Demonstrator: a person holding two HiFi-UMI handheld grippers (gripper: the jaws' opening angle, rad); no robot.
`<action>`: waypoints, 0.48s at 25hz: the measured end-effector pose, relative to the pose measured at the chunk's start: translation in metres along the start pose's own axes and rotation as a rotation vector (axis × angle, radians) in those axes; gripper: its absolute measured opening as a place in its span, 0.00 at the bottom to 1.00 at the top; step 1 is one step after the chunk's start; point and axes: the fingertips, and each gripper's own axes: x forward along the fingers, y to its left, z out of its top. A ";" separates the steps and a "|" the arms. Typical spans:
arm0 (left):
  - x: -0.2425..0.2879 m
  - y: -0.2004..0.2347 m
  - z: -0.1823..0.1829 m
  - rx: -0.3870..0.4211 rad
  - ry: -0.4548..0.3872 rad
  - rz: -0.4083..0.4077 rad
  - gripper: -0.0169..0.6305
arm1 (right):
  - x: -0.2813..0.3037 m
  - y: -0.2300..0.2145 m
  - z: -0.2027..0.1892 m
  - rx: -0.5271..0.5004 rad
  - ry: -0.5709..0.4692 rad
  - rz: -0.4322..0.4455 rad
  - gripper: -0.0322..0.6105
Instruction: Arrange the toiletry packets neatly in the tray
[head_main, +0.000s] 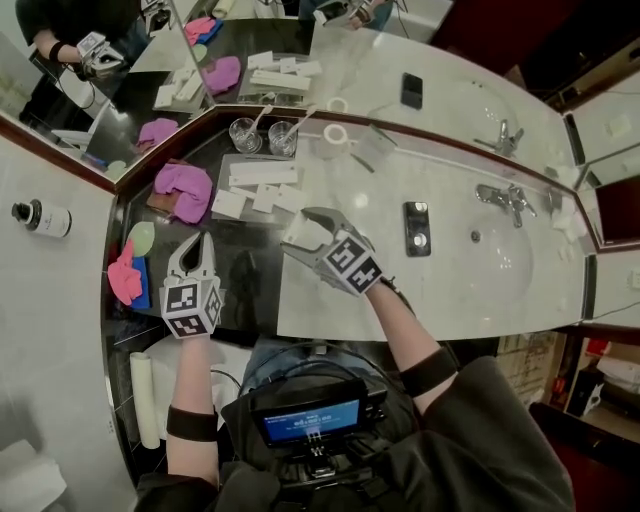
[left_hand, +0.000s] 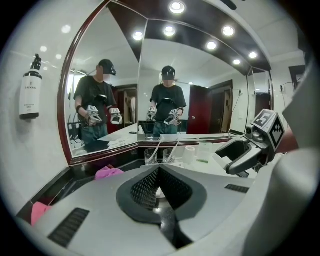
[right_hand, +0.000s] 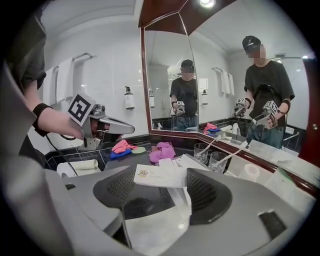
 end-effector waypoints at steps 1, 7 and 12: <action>-0.001 -0.001 -0.001 0.002 0.001 -0.001 0.03 | 0.001 0.003 -0.003 -0.001 0.006 0.004 0.58; -0.010 0.005 -0.006 -0.007 -0.001 0.013 0.03 | 0.022 0.032 -0.026 -0.097 0.100 0.055 0.58; -0.023 0.020 -0.010 -0.018 -0.012 0.043 0.03 | 0.057 0.060 -0.049 -0.196 0.200 0.125 0.58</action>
